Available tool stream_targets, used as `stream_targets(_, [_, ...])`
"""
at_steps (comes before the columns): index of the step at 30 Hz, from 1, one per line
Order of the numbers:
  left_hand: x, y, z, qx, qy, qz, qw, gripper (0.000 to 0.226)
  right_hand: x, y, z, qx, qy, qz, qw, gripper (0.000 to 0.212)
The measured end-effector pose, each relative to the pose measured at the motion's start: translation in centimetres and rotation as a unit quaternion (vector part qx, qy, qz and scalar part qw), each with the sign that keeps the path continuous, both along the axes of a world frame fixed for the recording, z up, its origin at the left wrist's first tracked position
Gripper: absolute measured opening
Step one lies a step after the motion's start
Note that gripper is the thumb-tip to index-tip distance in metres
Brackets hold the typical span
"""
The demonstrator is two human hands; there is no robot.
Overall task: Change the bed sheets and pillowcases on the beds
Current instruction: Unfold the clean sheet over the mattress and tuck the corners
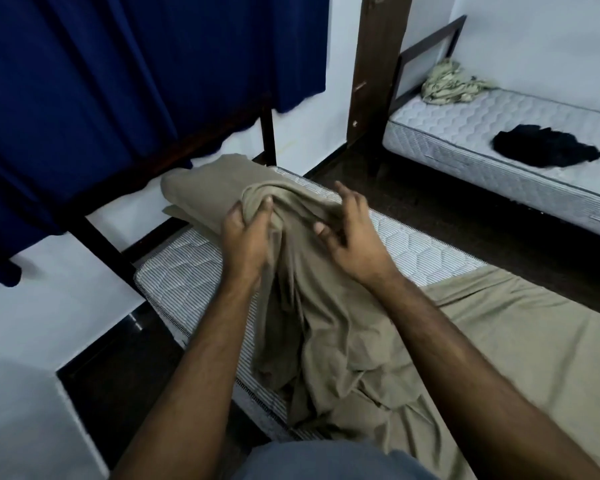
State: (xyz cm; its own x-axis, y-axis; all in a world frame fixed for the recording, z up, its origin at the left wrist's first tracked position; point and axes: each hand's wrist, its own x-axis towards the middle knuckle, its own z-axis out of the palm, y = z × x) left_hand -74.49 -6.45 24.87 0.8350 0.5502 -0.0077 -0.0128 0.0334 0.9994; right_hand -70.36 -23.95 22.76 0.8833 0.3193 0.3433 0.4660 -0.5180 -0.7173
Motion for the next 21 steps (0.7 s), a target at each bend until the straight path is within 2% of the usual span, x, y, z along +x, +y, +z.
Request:
stream_targets(2, [0.3,-0.1,2.3,-0.056,-0.022,-0.121,0.991,0.025,-0.2,0.8,0.1,-0.044,0.008,0.103,0.994,0.093])
stream_targets(4, [0.0,-0.4,3.7,-0.023,0.020,-0.261,0.965,0.033,0.0,2.2,0.5,-0.078,0.005,0.151,0.985,0.100])
stream_targets(5, [-0.1,-0.2,3.8,-0.004,0.048,-0.314,0.948,0.041,0.3,2.7,0.6,-0.089,0.002,0.147,0.985,0.096])
stream_targets(7, [-0.4,0.6,4.1,0.022,0.089,-0.373,0.923,0.050,1.1,3.4,1.0,-0.112,-0.009,0.114,0.987,0.069])
stream_targets(9, [-0.2,2.3,4.1,0.036,0.103,-0.405,0.908,0.046,2.3,3.5,1.5,-0.135,-0.013,0.057,0.989,0.029])
stream_targets(10, [-0.1,3.2,4.0,0.043,0.103,-0.407,0.906,0.049,2.8,3.6,1.8,-0.126,-0.001,0.025,0.992,0.019])
stream_targets(13, [1.1,5.7,2.1,0.130,0.106,-0.342,0.925,0.084,3.9,4.4,2.9,0.008,0.032,-0.063,0.997,0.019])
stream_targets(15, [2.0,6.8,0.4,0.137,0.141,-0.344,0.918,0.083,5.4,5.2,3.5,0.147,0.004,-0.114,0.983,0.020])
stream_targets(16, [2.2,6.9,-0.7,0.119,0.170,-0.383,0.900,0.076,6.1,5.6,4.2,0.233,-0.006,-0.138,0.963,0.022])
stream_targets(17, [2.3,7.0,-1.9,0.120,0.220,-0.433,0.866,0.068,7.1,6.0,4.9,0.311,-0.008,-0.164,0.936,0.023])
stream_targets(18, [2.5,7.2,-3.3,0.159,0.278,-0.477,0.818,0.064,8.1,6.3,5.6,0.367,-0.012,-0.183,0.912,0.023])
stream_targets(20, [3.0,8.2,-6.5,0.320,0.387,-0.499,0.706,0.060,9.7,6.7,6.6,0.403,-0.027,-0.219,0.888,0.023])
stream_targets(21, [3.3,8.9,-7.6,0.375,0.414,-0.465,0.687,0.054,10.2,6.9,6.9,0.403,-0.035,-0.231,0.885,0.022])
